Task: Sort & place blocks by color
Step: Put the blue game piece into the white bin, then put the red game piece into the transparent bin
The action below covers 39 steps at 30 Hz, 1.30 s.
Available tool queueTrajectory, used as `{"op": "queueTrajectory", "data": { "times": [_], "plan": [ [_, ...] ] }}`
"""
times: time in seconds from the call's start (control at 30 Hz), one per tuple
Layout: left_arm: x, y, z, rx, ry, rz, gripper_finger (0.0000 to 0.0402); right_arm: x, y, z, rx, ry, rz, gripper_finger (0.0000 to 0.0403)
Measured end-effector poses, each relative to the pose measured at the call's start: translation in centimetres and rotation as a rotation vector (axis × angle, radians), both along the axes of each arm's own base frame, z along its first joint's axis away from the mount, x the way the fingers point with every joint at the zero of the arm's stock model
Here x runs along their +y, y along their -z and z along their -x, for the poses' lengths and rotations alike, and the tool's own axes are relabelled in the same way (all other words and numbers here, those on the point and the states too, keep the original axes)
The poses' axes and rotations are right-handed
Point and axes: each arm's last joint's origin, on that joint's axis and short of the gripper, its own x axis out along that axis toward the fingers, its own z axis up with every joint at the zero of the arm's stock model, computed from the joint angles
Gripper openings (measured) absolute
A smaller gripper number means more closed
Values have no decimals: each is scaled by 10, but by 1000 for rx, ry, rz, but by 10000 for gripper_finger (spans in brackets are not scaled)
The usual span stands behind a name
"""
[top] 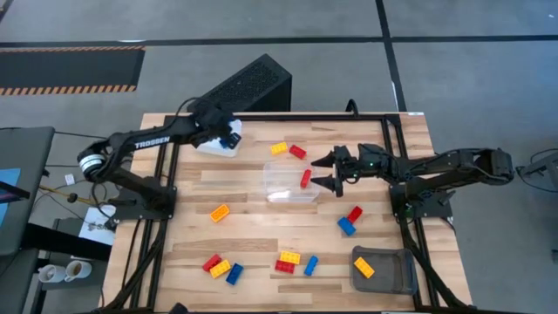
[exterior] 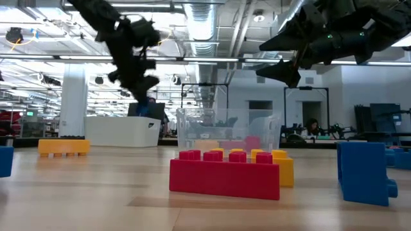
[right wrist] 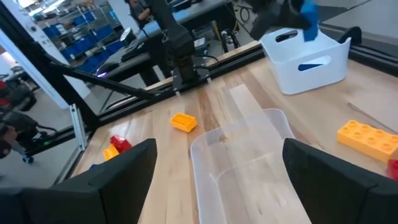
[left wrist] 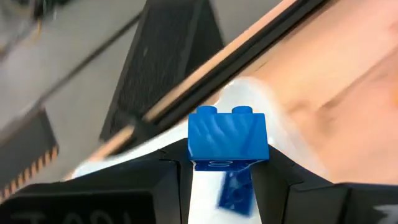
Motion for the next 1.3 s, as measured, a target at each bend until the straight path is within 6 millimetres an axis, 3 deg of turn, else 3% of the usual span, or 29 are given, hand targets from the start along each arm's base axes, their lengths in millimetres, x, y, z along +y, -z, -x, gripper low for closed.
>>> {"op": "queueTrajectory", "data": {
  "times": [0.2, 0.47, 0.63, 0.83, 0.93, 1.1, 1.3],
  "plan": [
    [7, 17, 15, -26, -101, 59, 111, -4, 1, 1, 6, 20, -1, 369],
    [9, 16, 14, -46, -91, 60, 236, -10, 2, 2, 19, 46, -5, 368],
    [7, 17, 13, -69, -62, 91, 283, -10, 4, 3, 38, 46, -9, 368],
    [1, 7, 2, -160, -14, 37, 289, -10, 4, 3, 42, 56, -5, 366],
    [-7, -3, -16, -266, 103, -29, 285, -11, 6, 3, 62, 91, 21, 365],
    [-34, -14, -46, -494, 442, -152, 276, -16, 14, 7, 155, 163, 33, 364],
    [-61, -11, -55, -704, 585, -236, 258, -17, 13, 19, 232, 188, 16, 364]
  ]
}}
